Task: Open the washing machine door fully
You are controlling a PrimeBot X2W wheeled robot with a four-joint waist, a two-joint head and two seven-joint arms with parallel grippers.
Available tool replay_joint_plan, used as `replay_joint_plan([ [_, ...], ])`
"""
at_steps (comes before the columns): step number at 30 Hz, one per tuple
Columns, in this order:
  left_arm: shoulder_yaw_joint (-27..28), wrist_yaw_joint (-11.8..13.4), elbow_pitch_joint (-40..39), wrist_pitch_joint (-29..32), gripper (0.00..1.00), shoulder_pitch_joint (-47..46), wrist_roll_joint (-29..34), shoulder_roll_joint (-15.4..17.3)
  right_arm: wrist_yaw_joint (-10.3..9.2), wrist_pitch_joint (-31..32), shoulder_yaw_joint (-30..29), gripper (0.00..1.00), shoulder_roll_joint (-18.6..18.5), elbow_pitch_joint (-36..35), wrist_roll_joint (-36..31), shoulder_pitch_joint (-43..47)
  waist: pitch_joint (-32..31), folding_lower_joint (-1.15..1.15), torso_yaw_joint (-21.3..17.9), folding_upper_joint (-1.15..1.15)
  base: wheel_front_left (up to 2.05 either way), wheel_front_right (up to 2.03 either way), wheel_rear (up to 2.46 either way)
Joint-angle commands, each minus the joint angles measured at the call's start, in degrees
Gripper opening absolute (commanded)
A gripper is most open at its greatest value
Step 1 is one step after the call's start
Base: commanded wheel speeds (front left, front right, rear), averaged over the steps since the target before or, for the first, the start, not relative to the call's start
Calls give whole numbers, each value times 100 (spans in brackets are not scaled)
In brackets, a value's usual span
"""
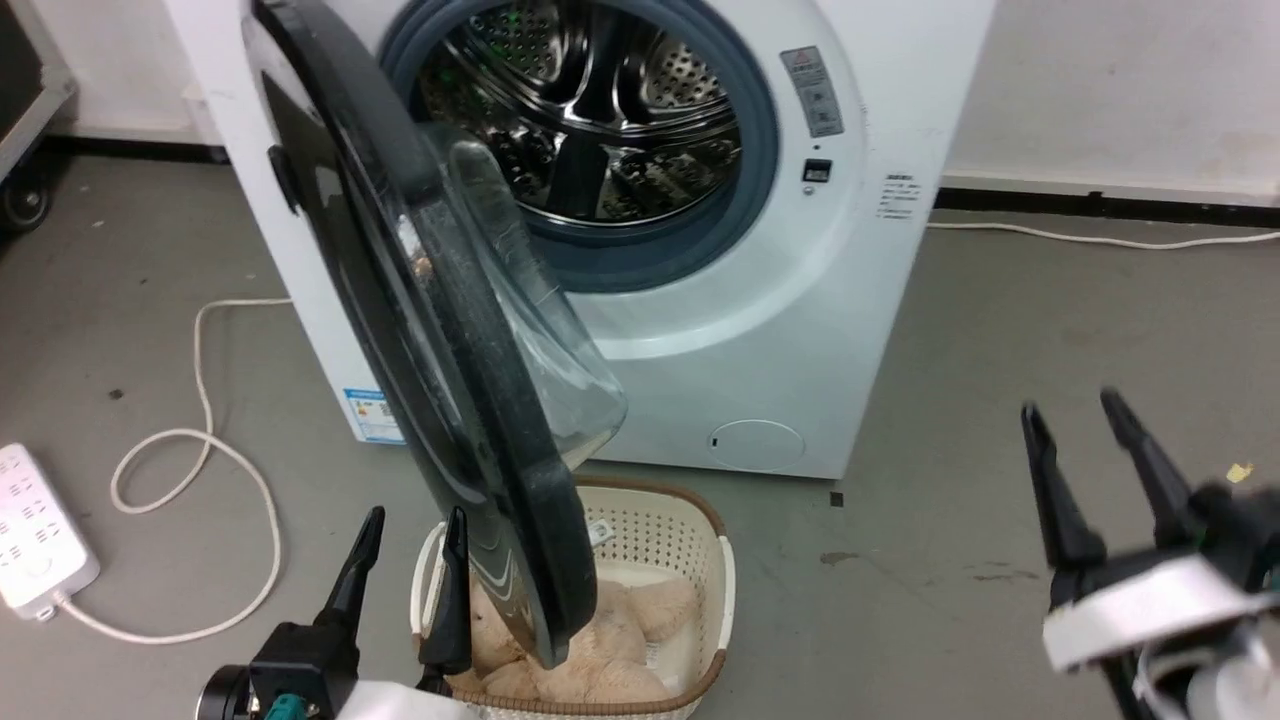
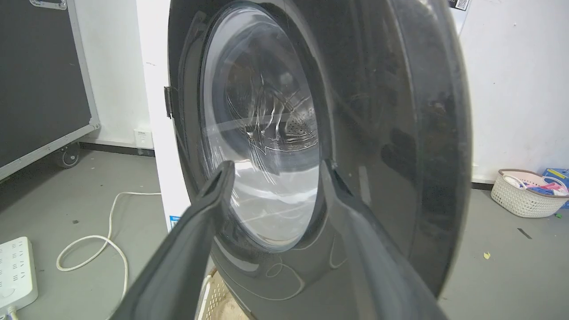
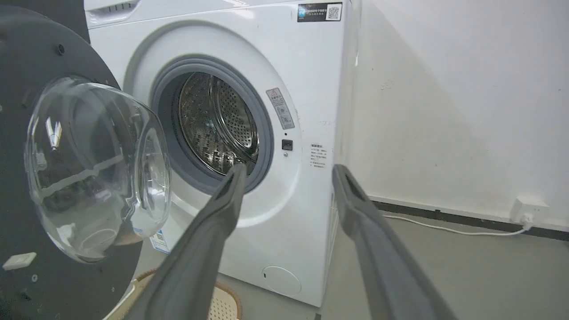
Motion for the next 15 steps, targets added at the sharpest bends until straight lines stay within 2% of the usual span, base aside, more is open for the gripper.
replay_joint_plan([
  [1,27,-20,14,-32,100,86,-38,18,3,-47,-133,100,200,-124,-215,236,-28,1,-62,0,0,0,0],
  [4,73,-3,36,-32,100,148,-65,22,3,-130,-452,100,669,-391,-756,694,-19,1,-143,0,0,0,0],
  [6,70,-24,76,-32,100,162,-61,45,3,-158,-486,100,839,-466,-972,931,-15,1,-167,0,0,0,0],
  [10,12,-62,169,-32,100,157,-27,88,3,-202,-441,100,1022,-462,-1131,1224,-12,1,-187,0,0,0,0],
  [15,-13,24,344,-27,100,177,26,91,3,-264,-377,100,1107,-404,-1199,1317,-17,1,-197,0,0,0,0],
])
